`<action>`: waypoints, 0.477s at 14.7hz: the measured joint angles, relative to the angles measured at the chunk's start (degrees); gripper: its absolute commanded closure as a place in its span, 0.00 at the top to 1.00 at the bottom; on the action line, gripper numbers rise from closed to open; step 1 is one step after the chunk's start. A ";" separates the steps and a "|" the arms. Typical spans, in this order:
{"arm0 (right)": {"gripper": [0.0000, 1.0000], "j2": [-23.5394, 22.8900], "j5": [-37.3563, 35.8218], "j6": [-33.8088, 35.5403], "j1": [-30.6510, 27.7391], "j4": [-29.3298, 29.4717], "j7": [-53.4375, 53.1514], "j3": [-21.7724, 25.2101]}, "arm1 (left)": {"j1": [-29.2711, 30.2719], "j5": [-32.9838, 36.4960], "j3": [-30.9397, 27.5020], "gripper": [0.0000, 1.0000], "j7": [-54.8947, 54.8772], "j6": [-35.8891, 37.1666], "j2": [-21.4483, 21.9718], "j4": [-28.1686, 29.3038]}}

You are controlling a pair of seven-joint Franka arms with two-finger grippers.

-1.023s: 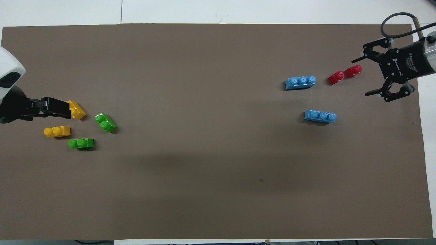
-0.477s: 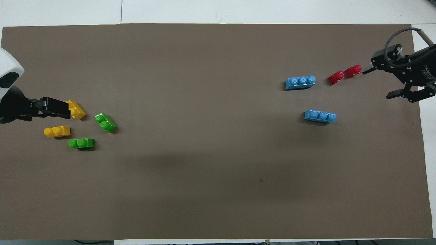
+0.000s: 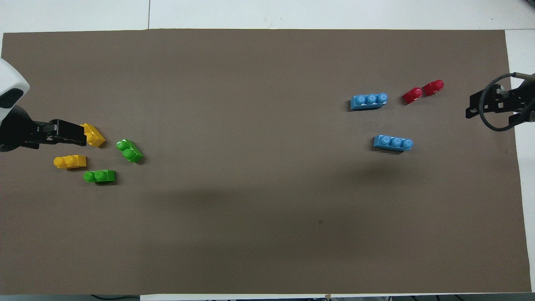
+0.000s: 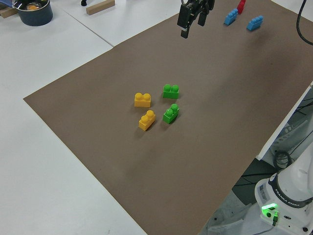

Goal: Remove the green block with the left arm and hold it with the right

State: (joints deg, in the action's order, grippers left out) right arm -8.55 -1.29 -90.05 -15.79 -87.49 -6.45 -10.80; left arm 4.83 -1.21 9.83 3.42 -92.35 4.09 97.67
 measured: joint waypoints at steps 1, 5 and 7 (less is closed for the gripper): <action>0.98 0.09 -0.89 0.00 0.08 0.00 0.03 -0.08 | 0.00 0.00 0.00 1.00 0.00 0.00 0.00 0.00; 0.99 0.81 -1.80 -0.08 0.43 0.01 0.03 -0.15 | 0.00 0.00 0.00 1.00 0.00 0.00 0.05 -0.03; 0.99 1.07 -1.80 -0.09 0.43 0.02 0.03 -0.15 | 0.00 0.00 0.00 1.00 0.00 0.00 0.11 -0.04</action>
State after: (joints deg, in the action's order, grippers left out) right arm -7.48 -3.09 -90.14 -15.36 -87.48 -6.42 -10.96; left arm 4.83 -1.21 9.83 3.42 -92.35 4.20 97.64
